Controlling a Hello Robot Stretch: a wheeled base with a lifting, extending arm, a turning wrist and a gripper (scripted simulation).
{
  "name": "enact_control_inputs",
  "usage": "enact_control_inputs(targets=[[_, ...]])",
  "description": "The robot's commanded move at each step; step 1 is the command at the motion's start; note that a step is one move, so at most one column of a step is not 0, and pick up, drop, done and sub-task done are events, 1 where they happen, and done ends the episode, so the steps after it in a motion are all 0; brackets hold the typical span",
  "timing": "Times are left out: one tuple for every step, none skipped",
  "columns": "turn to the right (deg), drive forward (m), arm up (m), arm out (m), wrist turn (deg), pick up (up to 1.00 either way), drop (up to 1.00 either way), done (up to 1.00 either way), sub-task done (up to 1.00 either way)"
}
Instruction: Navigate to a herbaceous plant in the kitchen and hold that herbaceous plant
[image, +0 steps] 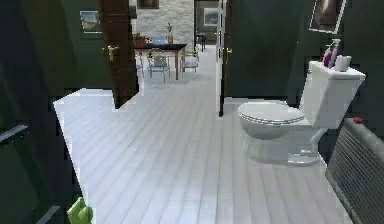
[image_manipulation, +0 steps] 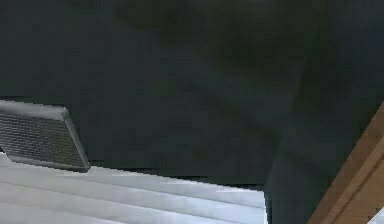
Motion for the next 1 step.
enact_control_inputs(targets=[[3.0, 0.0, 0.0, 0.0, 0.0, 0.0, 0.0, 0.0, 0.0]])
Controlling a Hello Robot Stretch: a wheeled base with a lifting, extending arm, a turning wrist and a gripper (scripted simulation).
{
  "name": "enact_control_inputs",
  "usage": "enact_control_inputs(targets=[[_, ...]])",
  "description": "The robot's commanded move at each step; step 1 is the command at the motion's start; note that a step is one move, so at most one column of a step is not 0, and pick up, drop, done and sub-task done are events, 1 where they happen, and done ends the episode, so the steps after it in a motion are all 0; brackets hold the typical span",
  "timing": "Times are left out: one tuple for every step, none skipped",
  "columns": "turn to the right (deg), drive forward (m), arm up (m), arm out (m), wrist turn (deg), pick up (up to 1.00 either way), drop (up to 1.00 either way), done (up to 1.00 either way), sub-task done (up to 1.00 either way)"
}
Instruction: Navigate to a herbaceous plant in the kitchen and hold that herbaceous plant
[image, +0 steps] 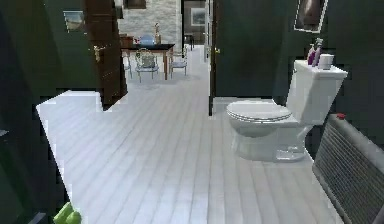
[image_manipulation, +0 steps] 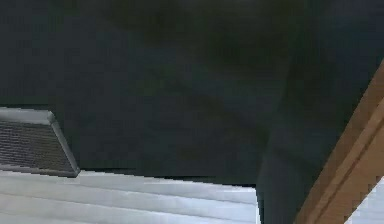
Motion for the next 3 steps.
enact_control_inputs(targets=[[0.0, 0.65, 0.0, 0.0, 0.0, 0.0, 0.0, 0.0, 0.0], [-30.0, 0.0, 0.0, 0.0, 0.0, 0.0, 0.0, 0.0, 0.0], [0.0, 0.15, 0.0, 0.0, 0.0, 0.0, 0.0, 0.0, 0.0]])
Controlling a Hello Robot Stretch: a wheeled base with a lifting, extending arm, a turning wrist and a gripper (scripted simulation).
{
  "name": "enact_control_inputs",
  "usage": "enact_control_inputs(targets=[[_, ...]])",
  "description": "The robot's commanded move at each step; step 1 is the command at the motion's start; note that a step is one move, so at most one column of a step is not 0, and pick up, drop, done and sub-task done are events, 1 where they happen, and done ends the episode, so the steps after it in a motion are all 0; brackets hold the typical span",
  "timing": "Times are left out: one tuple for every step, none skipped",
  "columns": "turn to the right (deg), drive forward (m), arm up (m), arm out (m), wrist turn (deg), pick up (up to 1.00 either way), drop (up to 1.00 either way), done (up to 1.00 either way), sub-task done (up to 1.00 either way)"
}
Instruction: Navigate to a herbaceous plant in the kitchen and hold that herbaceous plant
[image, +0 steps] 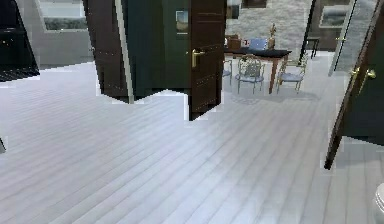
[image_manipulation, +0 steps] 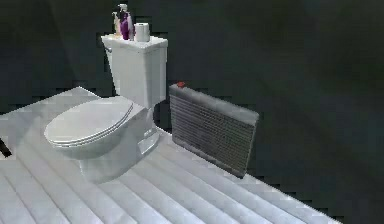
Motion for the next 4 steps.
enact_control_inputs(targets=[[18.0, 0.0, 0.0, 0.0, 0.0, 0.0, 0.0, 0.0, 0.0], [0.0, 0.35, 0.0, 0.0, 0.0, 0.0, 0.0, 0.0, 0.0], [-45.0, 0.0, 0.0, 0.0, 0.0, 0.0, 0.0, 0.0, 0.0], [-9.0, 0.0, 0.0, 0.0, 0.0, 0.0, 0.0, 0.0, 0.0]])
